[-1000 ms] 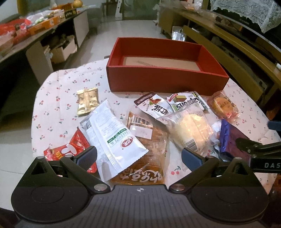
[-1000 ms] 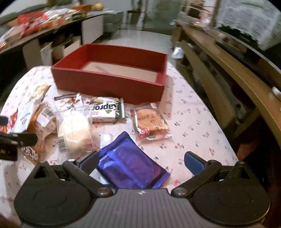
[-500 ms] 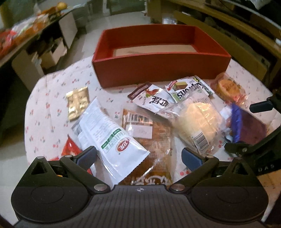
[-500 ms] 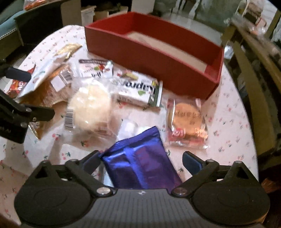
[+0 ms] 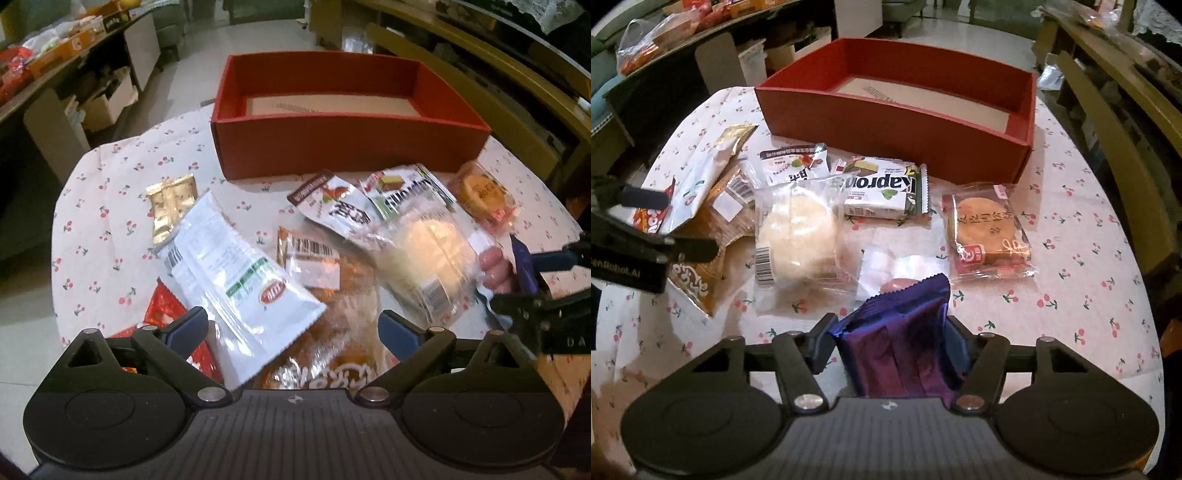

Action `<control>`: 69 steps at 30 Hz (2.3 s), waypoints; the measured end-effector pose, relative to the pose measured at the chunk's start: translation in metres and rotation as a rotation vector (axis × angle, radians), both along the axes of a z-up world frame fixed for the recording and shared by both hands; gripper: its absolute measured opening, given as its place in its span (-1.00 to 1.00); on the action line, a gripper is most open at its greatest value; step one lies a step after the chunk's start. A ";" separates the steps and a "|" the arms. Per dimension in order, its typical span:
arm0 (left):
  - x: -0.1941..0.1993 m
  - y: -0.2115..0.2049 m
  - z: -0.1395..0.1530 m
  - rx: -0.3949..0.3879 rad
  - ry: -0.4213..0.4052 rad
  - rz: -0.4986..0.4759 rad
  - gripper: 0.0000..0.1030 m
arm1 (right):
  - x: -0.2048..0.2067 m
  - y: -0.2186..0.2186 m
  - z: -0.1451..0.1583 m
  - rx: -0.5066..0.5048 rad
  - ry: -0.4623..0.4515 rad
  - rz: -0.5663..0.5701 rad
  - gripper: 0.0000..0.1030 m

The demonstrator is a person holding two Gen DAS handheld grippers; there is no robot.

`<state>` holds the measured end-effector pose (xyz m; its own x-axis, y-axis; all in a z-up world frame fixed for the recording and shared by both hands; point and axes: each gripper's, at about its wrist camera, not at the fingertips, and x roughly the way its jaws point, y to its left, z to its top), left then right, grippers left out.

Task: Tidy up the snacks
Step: 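Grasp the purple foil bar with the right tool while the left tool approaches the white sachet, then grasp the white sachet with the left tool while the right tool holds the purple bar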

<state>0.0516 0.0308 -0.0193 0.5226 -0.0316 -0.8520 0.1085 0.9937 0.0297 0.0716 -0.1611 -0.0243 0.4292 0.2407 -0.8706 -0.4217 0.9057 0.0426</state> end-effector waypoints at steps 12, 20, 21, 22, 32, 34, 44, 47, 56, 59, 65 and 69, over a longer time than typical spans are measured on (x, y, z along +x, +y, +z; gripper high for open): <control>0.014 0.054 0.007 -0.149 0.033 0.209 0.99 | 0.000 -0.002 0.007 0.041 -0.006 -0.035 0.15; 0.052 0.059 -0.007 -0.227 0.078 0.348 0.92 | 0.004 0.004 0.009 0.055 -0.006 -0.035 0.14; 0.055 0.058 -0.007 -0.220 0.077 0.348 0.92 | 0.004 0.003 0.009 0.058 -0.004 -0.037 0.14; 0.059 0.058 -0.008 -0.211 0.081 0.346 0.88 | 0.005 0.002 0.009 0.063 -0.002 -0.041 0.14; 0.079 0.053 -0.018 -0.244 0.122 0.324 0.54 | 0.007 0.000 0.009 0.076 0.011 -0.056 0.14; 0.082 0.057 -0.017 -0.249 0.125 0.328 0.51 | 0.008 0.000 0.009 0.078 0.015 -0.060 0.14; 0.078 0.050 -0.015 -0.239 0.115 0.273 0.17 | 0.013 0.000 0.010 0.086 0.021 -0.077 0.14; 0.071 0.051 -0.012 -0.255 0.119 0.258 0.06 | 0.012 0.000 0.012 0.092 0.015 -0.079 0.13; 0.034 0.052 0.009 -0.283 0.094 0.200 0.02 | 0.008 -0.014 0.026 0.175 -0.009 -0.126 -0.08; 0.031 0.049 0.008 -0.291 0.094 0.185 0.02 | 0.010 -0.019 0.022 0.184 0.013 -0.132 -0.06; 0.034 0.052 0.006 -0.337 0.103 0.175 0.02 | 0.017 -0.036 0.024 0.186 0.017 -0.185 0.38; 0.033 0.050 0.007 -0.362 0.107 0.153 0.02 | 0.021 -0.045 0.023 0.247 0.064 -0.201 0.62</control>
